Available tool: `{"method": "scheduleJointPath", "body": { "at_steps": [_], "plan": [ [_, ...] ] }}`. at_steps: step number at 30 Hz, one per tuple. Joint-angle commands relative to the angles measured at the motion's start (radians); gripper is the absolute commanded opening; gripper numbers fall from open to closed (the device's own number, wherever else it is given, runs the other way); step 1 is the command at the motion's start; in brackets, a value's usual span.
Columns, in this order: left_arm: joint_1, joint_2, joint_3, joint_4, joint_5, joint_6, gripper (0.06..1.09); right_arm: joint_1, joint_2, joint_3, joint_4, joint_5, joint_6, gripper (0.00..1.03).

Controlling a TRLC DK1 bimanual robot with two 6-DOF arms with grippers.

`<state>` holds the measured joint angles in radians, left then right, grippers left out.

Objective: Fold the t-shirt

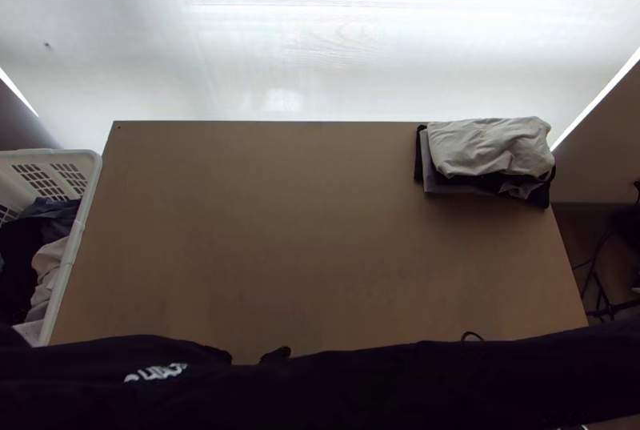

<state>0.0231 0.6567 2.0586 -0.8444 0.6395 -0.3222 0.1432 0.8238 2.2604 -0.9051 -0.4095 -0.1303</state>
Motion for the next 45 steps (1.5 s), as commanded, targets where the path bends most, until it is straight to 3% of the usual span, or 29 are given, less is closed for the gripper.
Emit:
{"method": "scheduleJointPath", "body": {
  "at_steps": [1, 6, 8, 14, 19, 31, 45],
  "plan": [
    [-0.009, 0.049, 0.035, -0.01, -0.015, 0.0, 0.09, 0.001, 0.051, -0.001, -0.006, -0.014, 0.024, 0.03],
    [-0.026, 0.089, -0.203, -0.013, -0.027, -0.011, 0.09, 0.006, 0.135, -0.147, -0.003, -0.015, 0.04, 0.03],
    [-0.023, 0.089, -0.351, -0.001, -0.034, 0.045, 0.09, 0.015, 0.161, -0.245, -0.002, -0.015, 0.037, 0.03],
    [0.005, 0.178, -0.672, 0.174, -0.024, 0.106, 0.09, 0.009, 0.258, -0.542, 0.087, -0.028, 0.017, 0.03],
    [0.123, 0.357, -0.859, 0.344, 0.074, 0.087, 0.09, -0.097, 0.337, -0.708, 0.186, -0.097, -0.012, 0.03],
    [0.175, 0.701, -0.884, 0.624, 0.035, 0.106, 0.09, -0.139, 0.618, -0.656, 0.318, -0.126, -0.061, 0.03],
    [0.156, 0.983, -0.83, 0.722, -0.031, 0.192, 0.09, -0.093, 1.038, -0.409, 0.321, -0.124, -0.135, 0.03]
  ]
}}
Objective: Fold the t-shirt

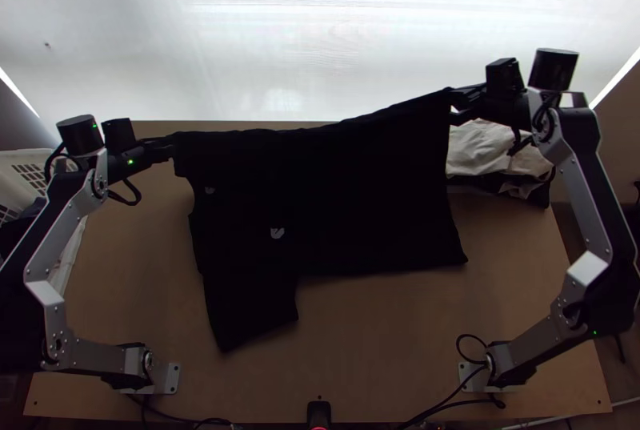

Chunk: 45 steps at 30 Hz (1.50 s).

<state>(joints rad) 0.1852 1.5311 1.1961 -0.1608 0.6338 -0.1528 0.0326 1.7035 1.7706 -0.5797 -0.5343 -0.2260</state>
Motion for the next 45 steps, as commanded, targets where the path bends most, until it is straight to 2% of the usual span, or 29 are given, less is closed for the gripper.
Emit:
{"method": "scheduleJointPath", "body": {
  "at_steps": [1, 10, 15, 25, 31, 38, 45],
  "plan": [
    [-0.006, 0.113, 0.039, 0.038, -0.028, 0.022, 0.09, 0.021, 0.179, 0.082, -0.005, 0.0, -0.042, 0.03],
    [-0.012, 0.147, 0.085, 0.029, -0.054, 0.044, 0.09, 0.043, 0.228, 0.072, -0.003, 0.0, -0.075, 0.03],
    [-0.026, 0.221, 0.117, -0.008, -0.117, 0.088, 0.09, 0.043, 0.269, 0.09, 0.006, 0.011, -0.076, 0.03],
    [-0.016, 0.396, 0.238, -0.065, -0.167, 0.134, 0.09, 0.027, 0.45, 0.277, -0.04, 0.023, -0.076, 0.03],
    [-0.012, 0.411, 0.238, -0.126, -0.167, 0.193, 0.09, 0.026, 0.492, 0.294, -0.083, 0.027, -0.088, 0.03],
    [0.002, 0.343, 0.161, -0.2, -0.146, 0.252, 0.09, 0.003, 0.418, 0.171, -0.094, 0.027, -0.105, 0.03],
    [0.0, 0.259, 0.077, -0.26, -0.085, 0.32, 0.09, -0.002, 0.395, 0.15, -0.204, 0.094, -0.148, 0.03]
  ]
}}
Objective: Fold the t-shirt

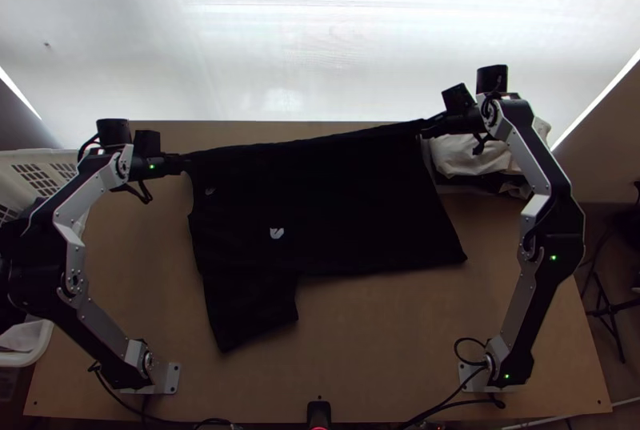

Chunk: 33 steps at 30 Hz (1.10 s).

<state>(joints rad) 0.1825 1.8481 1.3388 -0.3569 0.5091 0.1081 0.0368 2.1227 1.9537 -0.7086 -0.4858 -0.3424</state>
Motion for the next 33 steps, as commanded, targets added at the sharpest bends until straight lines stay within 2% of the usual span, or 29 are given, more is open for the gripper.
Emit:
{"method": "scheduleJointPath", "body": {
  "at_steps": [1, 5, 14, 22, 30, 31, 33],
  "plan": [
    [0.005, -0.067, -0.078, -0.07, 0.051, 0.064, 0.09, -0.006, -0.032, -0.036, -0.091, 0.049, -0.04, 0.03],
    [0.003, -0.105, -0.113, -0.126, 0.077, 0.104, 0.09, 0.003, -0.049, -0.042, -0.123, 0.076, -0.043, 0.03],
    [0.002, -0.101, -0.151, -0.255, 0.082, 0.189, 0.09, 0.06, -0.023, -0.056, -0.192, 0.2, -0.052, 0.03],
    [0.009, -0.013, -0.122, -0.26, 0.045, 0.217, 0.09, 0.071, 0.074, -0.007, -0.203, 0.227, -0.046, 0.03],
    [-0.011, 0.022, -0.086, -0.277, 0.031, 0.226, 0.09, 0.071, 0.171, 0.076, -0.204, 0.305, -0.043, 0.03],
    [-0.014, 0.022, -0.081, -0.284, 0.025, 0.229, 0.1, 0.072, 0.169, 0.077, -0.204, 0.306, -0.043, 0.06],
    [-0.018, 0.025, -0.075, -0.303, 0.019, 0.249, 0.12, 0.074, 0.154, 0.076, -0.206, 0.309, -0.043, 0.21]
  ]
}}
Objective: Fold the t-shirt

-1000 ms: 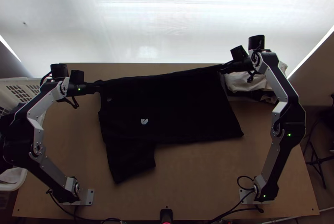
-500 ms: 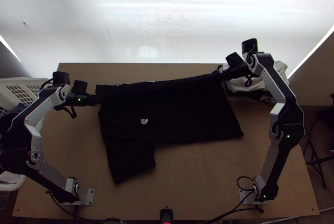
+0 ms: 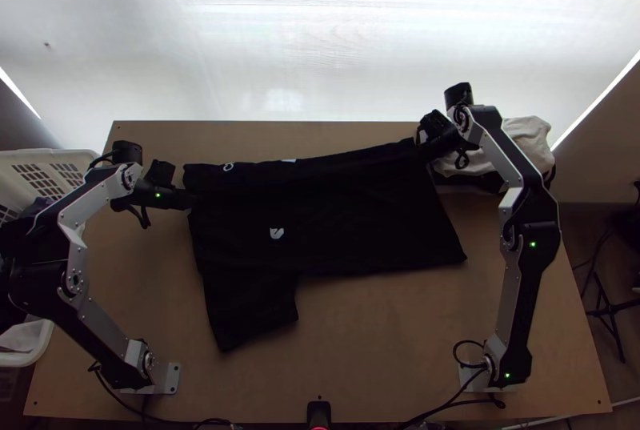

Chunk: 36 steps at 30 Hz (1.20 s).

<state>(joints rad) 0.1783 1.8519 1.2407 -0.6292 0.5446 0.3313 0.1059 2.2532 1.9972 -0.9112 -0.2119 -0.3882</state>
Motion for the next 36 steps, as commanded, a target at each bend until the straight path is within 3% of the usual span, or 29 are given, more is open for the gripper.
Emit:
{"method": "scheduleJointPath", "body": {
  "at_steps": [1, 2, 3, 4, 6, 7, 15, 19, 25, 31, 36],
  "plan": [
    [-0.014, 0.018, 0.025, -0.033, -0.02, 0.028, 0.29, 0.006, 0.013, 0.034, -0.009, 0.039, 0.003, 0.31],
    [-0.013, 0.017, 0.028, -0.043, -0.025, 0.032, 0.61, 0.008, -0.003, 0.032, -0.015, 0.045, 0.003, 0.43],
    [-0.013, 0.013, 0.031, -0.058, -0.025, 0.048, 0.99, 0.011, -0.015, 0.032, -0.018, 0.068, 0.005, 0.56],
    [-0.013, 0.009, 0.037, -0.084, -0.026, 0.068, 1.04, 0.014, -0.03, 0.032, -0.028, 0.092, 0.005, 0.7],
    [-0.01, -0.006, 0.049, -0.129, -0.026, 0.094, 1.04, 0.026, -0.063, 0.032, -0.048, 0.128, 0.003, 0.89],
    [-0.007, -0.017, 0.057, -0.159, -0.026, 0.117, 1.04, 0.031, -0.084, 0.032, -0.054, 0.137, 0.002, 0.92],
    [0.016, -0.131, 0.092, -0.368, 0.009, 0.268, 1.04, 0.077, -0.307, 0.003, -0.147, 0.134, 0.006, 0.95],
    [-0.014, -0.157, 0.082, -0.495, 0.017, 0.365, 1.04, 0.13, -0.382, -0.057, -0.276, 0.128, 0.028, 0.94],
    [-0.049, -0.189, 0.057, -0.633, 0.051, 0.445, 1.04, 0.158, -0.535, -0.328, -0.29, -0.004, 0.127, 0.94],
    [-0.065, -0.306, -0.08, -0.655, 0.021, 0.519, 1.04, 0.117, -0.644, -0.54, -0.288, -0.061, 0.141, 0.98],
    [-0.06, -0.372, -0.175, -0.67, 0.009, 0.506, 1.04, 0.08, -0.698, -0.638, -0.279, -0.086, 0.147, 0.98]
  ]
}}
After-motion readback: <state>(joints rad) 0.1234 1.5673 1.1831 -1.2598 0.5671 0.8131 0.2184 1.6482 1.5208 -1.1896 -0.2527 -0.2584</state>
